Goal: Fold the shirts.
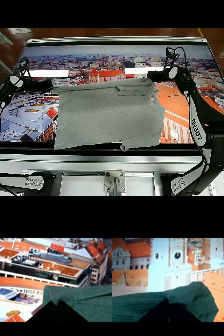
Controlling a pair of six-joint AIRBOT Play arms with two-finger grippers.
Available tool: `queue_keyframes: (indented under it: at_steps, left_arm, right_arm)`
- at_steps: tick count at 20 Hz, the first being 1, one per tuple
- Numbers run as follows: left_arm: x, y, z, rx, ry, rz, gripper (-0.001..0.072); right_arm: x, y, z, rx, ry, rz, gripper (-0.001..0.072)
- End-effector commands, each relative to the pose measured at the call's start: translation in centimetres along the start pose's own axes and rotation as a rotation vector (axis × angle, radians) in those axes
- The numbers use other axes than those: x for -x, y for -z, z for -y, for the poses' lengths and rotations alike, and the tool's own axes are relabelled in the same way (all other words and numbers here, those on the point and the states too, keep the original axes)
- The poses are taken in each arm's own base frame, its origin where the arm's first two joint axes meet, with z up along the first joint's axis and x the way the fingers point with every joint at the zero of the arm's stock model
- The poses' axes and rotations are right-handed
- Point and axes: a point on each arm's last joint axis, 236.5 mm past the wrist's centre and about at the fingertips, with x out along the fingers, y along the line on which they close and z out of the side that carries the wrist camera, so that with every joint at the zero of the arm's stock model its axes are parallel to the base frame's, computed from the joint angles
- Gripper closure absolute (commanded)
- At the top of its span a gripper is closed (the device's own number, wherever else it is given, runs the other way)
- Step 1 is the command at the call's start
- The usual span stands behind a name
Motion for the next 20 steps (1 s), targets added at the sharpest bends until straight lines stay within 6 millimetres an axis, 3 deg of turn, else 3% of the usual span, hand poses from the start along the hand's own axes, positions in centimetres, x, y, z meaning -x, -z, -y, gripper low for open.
queue_keyframes:
  at_steps: [1,3,5,9,11,12,13,14,15,17,20]
  left_arm:
    - [-0.4,5.0,-0.5,-0.013,0.002,-0.210,0.0670]
    - [0.3,7.9,-0.2,-0.034,0.017,-0.334,0.0670]
    - [0.5,9.5,0.1,-0.032,0.026,-0.404,0.0670]
    - [-0.4,12.1,-0.3,0.044,0.003,-0.507,0.0670]
    - [-1.1,13.0,-0.5,0.081,-0.007,-0.541,0.0669]
    - [-1.2,13.1,-0.6,0.084,-0.008,-0.543,0.0616]
    - [-1.2,13.0,-0.6,0.084,-0.008,-0.542,0.0442]
    - [-0.8,12.8,-0.7,0.087,-0.006,-0.548,0.0214]
    - [-0.1,12.5,-0.8,0.090,-0.005,-0.559,0.0082]
    - [2.3,11.7,-1.8,0.073,0.001,-0.592,0.0069]
    - [7.5,12.0,-3.7,0.055,0.028,-0.636,0.0053]
  right_arm:
    - [1.0,3.9,0.9,-0.027,0.001,-0.178,0.0651]
    - [3.0,7.2,1.5,-0.058,-0.002,-0.340,0.0651]
    - [4.2,10.6,1.9,-0.068,0.010,-0.492,0.0651]
    - [3.8,14.9,2.2,-0.142,0.027,-0.623,0.0651]
    - [3.7,16.0,2.2,-0.161,0.032,-0.649,0.0651]
    - [3.7,16.0,2.1,-0.169,0.027,-0.648,0.0628]
    - [3.9,15.7,1.6,-0.178,0.011,-0.641,0.0481]
    - [4.2,15.3,1.5,-0.177,0.005,-0.629,0.0251]
    - [4.9,14.5,1.5,-0.154,-0.003,-0.611,0.0143]
    - [7.7,13.4,2.1,-0.071,0.001,-0.598,0.0142]
    - [14.5,14.0,8.0,-0.029,0.174,-0.691,0.0143]
